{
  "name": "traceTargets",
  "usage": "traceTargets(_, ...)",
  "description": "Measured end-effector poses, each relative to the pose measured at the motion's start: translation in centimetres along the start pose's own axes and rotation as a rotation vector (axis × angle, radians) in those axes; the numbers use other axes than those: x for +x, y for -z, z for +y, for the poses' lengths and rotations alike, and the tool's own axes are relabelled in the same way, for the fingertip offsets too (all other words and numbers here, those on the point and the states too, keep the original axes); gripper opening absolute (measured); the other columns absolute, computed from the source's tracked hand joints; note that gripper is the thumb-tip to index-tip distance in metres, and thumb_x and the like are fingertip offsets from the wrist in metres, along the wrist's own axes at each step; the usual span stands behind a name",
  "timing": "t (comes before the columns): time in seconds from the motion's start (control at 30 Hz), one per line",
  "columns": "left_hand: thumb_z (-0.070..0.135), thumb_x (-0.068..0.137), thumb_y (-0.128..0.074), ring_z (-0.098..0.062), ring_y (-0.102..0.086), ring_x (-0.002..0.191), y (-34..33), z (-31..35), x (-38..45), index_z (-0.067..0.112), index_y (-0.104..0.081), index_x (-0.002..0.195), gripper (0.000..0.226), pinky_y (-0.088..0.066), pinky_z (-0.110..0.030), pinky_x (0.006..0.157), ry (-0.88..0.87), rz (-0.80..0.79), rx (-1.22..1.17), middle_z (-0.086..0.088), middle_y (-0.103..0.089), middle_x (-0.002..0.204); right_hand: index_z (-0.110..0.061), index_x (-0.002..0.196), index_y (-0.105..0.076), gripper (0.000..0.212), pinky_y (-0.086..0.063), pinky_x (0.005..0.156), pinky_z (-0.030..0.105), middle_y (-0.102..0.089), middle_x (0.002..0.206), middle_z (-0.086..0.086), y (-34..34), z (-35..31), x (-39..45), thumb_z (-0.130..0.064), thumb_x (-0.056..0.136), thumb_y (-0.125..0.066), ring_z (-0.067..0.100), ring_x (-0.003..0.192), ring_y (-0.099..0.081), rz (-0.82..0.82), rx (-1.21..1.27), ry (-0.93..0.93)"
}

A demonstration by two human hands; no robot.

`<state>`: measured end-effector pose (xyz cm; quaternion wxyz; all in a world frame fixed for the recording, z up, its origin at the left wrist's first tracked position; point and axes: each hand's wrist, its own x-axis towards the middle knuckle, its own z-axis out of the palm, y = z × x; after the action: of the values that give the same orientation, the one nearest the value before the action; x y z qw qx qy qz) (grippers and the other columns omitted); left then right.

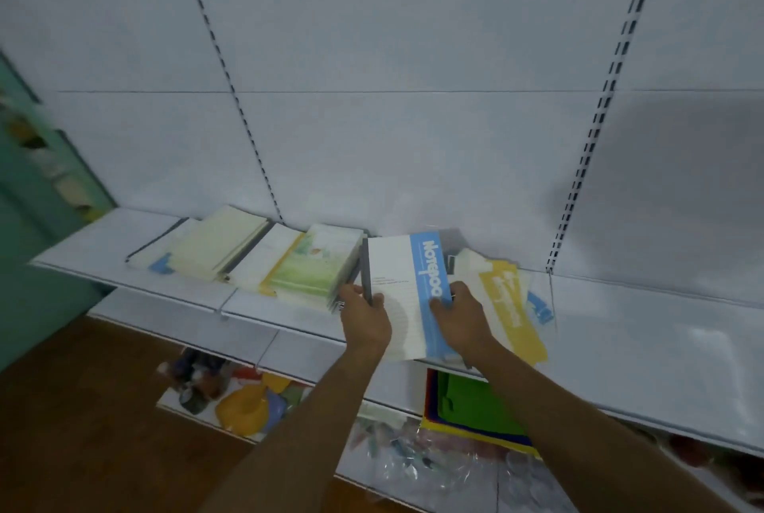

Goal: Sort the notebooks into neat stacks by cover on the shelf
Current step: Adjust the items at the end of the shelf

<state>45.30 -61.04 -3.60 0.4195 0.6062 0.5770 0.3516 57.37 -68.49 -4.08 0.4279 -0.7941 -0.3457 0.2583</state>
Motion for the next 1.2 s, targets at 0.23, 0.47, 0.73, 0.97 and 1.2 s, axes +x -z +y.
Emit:
traceTargets(0.23, 0.012, 0.096, -0.051, -0.026, -0.054, 0.087, 9.8, -4.3, -2.6, 0.01, -0.034, 0.104, 0.019, -0.045, -0.033, 0.075, 0.139, 0.243, 0.032, -0.006, -0.05, 0.092, -0.012, 0.101, -0.048, 0.017, -0.042, 0.061, 0.031, -0.056, 0.092, 0.004, -7.8, -4.0, -2.4, -0.028, 0.093, -0.052, 0.021, 0.079, -0.055, -0.275, -0.03, 0.15)
traceTargets(0.47, 0.014, 0.096, -0.052, -0.019, -0.052, 0.096, 19.0, -9.0, -6.2, 0.019, -0.036, 0.114, 0.024, -0.049, -0.041, 0.092, 0.335, 0.421, -0.015, 0.002, -0.051, 0.107, -0.012, 0.106, -0.044, 0.02, -0.036, 0.051, 0.024, -0.054, 0.093, 0.004, -16.0, -7.5, -8.2, -0.029, 0.096, -0.048, 0.02, 0.075, -0.054, -0.516, -0.099, 0.276)
traceTargets(0.73, 0.014, 0.096, -0.05, -0.02, -0.053, 0.094, 28.3, -10.0, -4.2, 0.019, -0.035, 0.107, 0.019, -0.05, -0.038, 0.082, 0.327, 0.522, -0.213, -0.002, -0.05, 0.105, -0.013, 0.098, -0.042, 0.018, -0.043, 0.056, 0.03, -0.056, 0.084, 0.005, -22.7, -15.5, -10.1, -0.029, 0.095, -0.049, 0.023, 0.071, -0.058, -0.575, -0.145, 0.418)
traceTargets(0.97, 0.015, 0.095, -0.054, -0.016, -0.056, 0.095, 40.3, -12.2, -2.9, 0.025, -0.038, 0.113, 0.026, -0.055, -0.033, 0.064, 0.267, 0.545, -0.373, 0.007, -0.051, 0.103, -0.011, 0.102, -0.042, 0.019, -0.039, 0.059, 0.029, -0.056, 0.093, 0.008, -31.9, -23.9, -13.9, -0.028, 0.095, -0.049, 0.024, 0.079, -0.056, -0.591, -0.144, 0.51)
traceTargets(1.2, 0.009, 0.093, -0.055, -0.02, -0.056, 0.108, 51.5, -17.0, -1.7, 0.022, -0.045, 0.129, 0.039, -0.056, -0.037, 0.077, 0.205, 0.638, -0.428, 0.003, -0.057, 0.125, -0.01, 0.105, -0.044, 0.022, -0.044, 0.061, 0.03, -0.058, 0.098, 0.01, -42.9, -30.3, -18.7, -0.03, 0.095, -0.047, 0.025, 0.082, -0.058, -0.642, -0.075, 0.547)
